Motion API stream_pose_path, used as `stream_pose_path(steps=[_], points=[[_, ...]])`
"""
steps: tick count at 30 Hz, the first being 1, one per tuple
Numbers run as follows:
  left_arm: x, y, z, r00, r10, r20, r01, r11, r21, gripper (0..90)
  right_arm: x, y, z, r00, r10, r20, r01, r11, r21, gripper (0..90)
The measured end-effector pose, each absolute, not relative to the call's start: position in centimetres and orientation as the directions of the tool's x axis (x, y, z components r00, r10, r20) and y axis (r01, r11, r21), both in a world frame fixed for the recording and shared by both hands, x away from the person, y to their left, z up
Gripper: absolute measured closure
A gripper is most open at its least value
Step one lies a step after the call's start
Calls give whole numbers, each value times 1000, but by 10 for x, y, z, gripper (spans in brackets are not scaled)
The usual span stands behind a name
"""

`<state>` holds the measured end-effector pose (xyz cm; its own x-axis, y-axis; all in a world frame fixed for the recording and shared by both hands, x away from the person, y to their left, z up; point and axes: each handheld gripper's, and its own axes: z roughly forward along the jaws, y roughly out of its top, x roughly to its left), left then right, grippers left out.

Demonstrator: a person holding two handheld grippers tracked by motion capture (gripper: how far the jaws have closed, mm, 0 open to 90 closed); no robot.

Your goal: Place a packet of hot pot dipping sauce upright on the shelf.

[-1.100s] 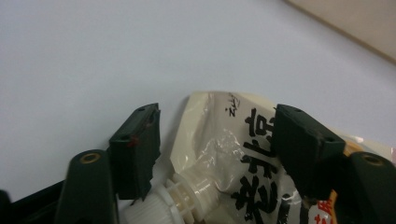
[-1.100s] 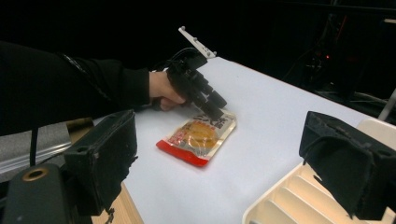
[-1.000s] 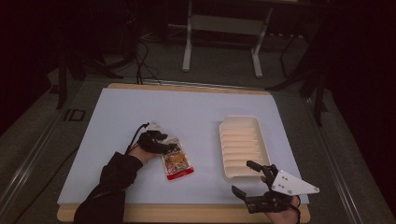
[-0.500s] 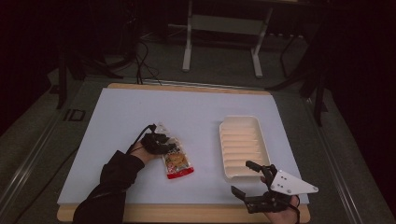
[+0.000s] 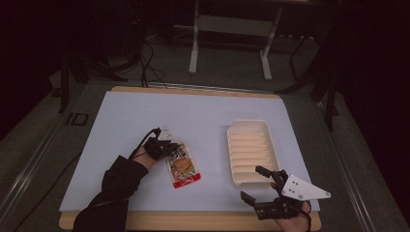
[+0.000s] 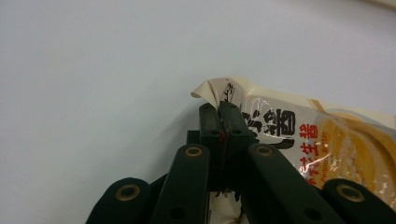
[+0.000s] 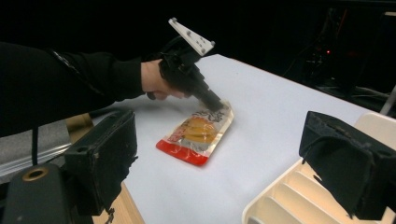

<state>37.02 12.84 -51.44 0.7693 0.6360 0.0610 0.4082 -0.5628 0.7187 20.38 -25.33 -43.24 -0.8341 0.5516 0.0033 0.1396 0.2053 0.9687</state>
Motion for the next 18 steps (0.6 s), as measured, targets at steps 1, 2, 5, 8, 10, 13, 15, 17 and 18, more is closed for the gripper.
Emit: stream_pose_path(steps=[1,2,5,8,10,13,15,17,18], points=[[370,128,-514,769,636,61,408,-563,719,899,204,-253,-432,-834,552,3,140,205,969,111],[369,129,-512,772,632,66,403,-567,719,900,204,-254,-432,-836,549,5,137,199,970,110],[364,129,-502,779,622,78,385,-573,724,899,204,-254,-432,-834,552,6,139,199,970,110],[358,128,-492,784,612,104,363,-587,723,899,205,-256,-432,-836,549,0,137,209,968,108],[356,127,-489,788,607,106,356,-590,725,899,205,-256,-432,-838,546,-12,129,218,967,109],[348,126,-478,809,577,115,324,-599,732,900,204,-256,-433,-819,569,-75,73,233,970,150],[341,124,-470,819,559,130,298,-607,737,900,205,-256,-433,-835,547,-59,75,219,973,150],[339,124,-467,821,556,130,293,-606,740,900,206,-256,-433,-837,544,-52,83,220,972,142],[336,123,-465,823,551,137,285,-610,740,900,206,-256,-433,-839,542,-53,83,224,971,137]])
